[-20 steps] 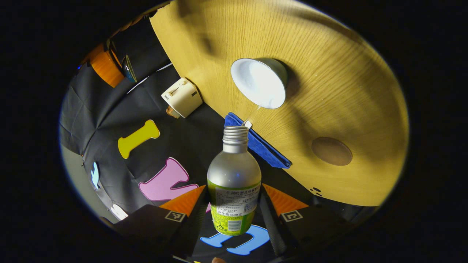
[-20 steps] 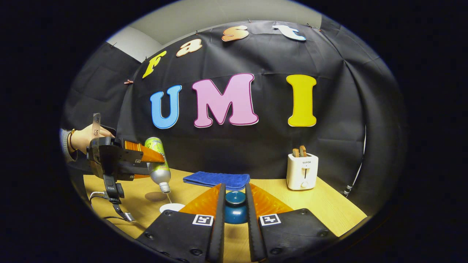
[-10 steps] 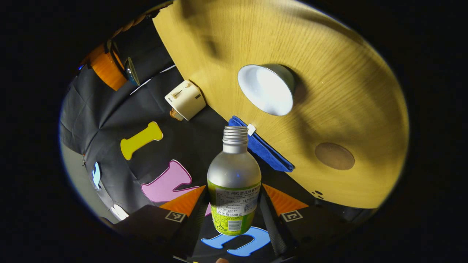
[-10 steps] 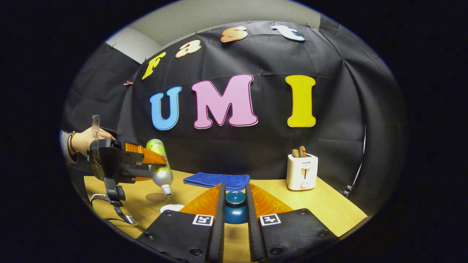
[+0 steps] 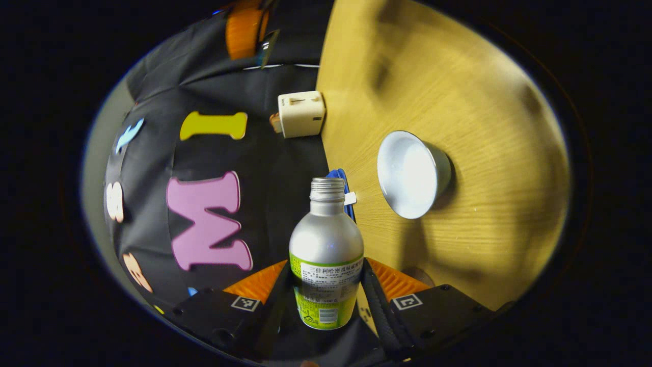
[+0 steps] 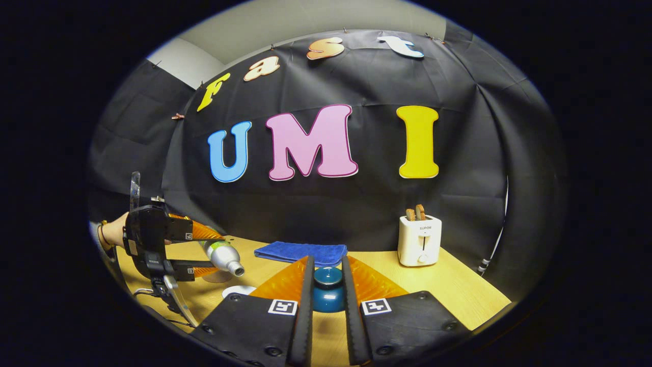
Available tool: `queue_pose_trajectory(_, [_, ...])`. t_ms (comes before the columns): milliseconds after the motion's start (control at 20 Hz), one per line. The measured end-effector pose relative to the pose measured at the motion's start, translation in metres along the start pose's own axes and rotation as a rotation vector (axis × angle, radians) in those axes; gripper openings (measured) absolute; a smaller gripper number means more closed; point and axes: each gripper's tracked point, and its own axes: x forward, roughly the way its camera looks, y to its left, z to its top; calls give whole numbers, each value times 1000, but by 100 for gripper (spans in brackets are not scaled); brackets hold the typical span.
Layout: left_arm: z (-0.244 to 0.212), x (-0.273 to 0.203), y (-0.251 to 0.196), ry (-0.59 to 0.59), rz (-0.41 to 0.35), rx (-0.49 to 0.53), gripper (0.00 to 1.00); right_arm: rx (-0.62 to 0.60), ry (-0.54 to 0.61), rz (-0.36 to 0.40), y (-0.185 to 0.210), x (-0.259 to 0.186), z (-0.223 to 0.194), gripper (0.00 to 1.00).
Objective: Open the teacup lid with one hand, grasp the water bottle and pour water into the teacup with the other hand; after pouring, place the water bottle on the coaster and then close the teacup lid.
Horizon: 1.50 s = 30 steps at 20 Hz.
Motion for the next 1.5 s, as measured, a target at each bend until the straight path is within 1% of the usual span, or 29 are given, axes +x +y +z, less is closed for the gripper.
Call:
queue_pose_trajectory(50, [1, 2, -1, -6, 2, -109, 79, 1, 1, 0, 0, 0, -1, 31])
queue_pose_trajectory(250, [-2, 11, 5, -53, 1, -600, 79, -3, 5, 4, 3, 1, -2, 31])
queue_pose_trajectory(350, [-7, 12, 6, -83, 19, -817, 79, -1, 6, 4, 2, 2, -3, 31])
queue_pose_trajectory(450, [-20, 11, 20, -122, 25, -1027, 79, -1, 9, 3, 2, 3, -4, 31])
queue_pose_trajectory(550, [-33, 10, 32, -149, 53, -1204, 78, 1, 13, 4, 3, 2, -6, 31])
queue_pose_trajectory(750, [-72, 22, 29, -138, 102, -1473, 79, -3, 15, 8, 5, 3, -6, 31])
queue_pose_trajectory(850, [-83, 26, 20, -121, 110, -1557, 79, -3, 15, 9, 6, 3, -7, 31])
queue_pose_trajectory(950, [-92, 25, 11, -112, 114, -1590, 79, -3, 17, 9, 6, 3, -8, 31])
queue_pose_trajectory(1050, [-89, 30, 11, -116, 111, -1614, 79, -1, 21, 11, 7, 5, -9, 31])
queue_pose_trajectory(1100, [-91, 28, 11, -108, 115, -1616, 79, -1, 23, 12, 7, 5, -10, 27])
queue_pose_trajectory(1150, [-92, 28, 10, -104, 116, -1613, 79, -2, 24, 13, 8, 4, -11, 31])
queue_pose_trajectory(1400, [-92, 30, 2, -84, 91, -1612, 79, -4, 25, 13, 8, 6, -12, 31])
queue_pose_trajectory(1500, [-94, 31, 0, -70, 95, -1617, 79, -2, 27, 14, 8, 5, -12, 31])
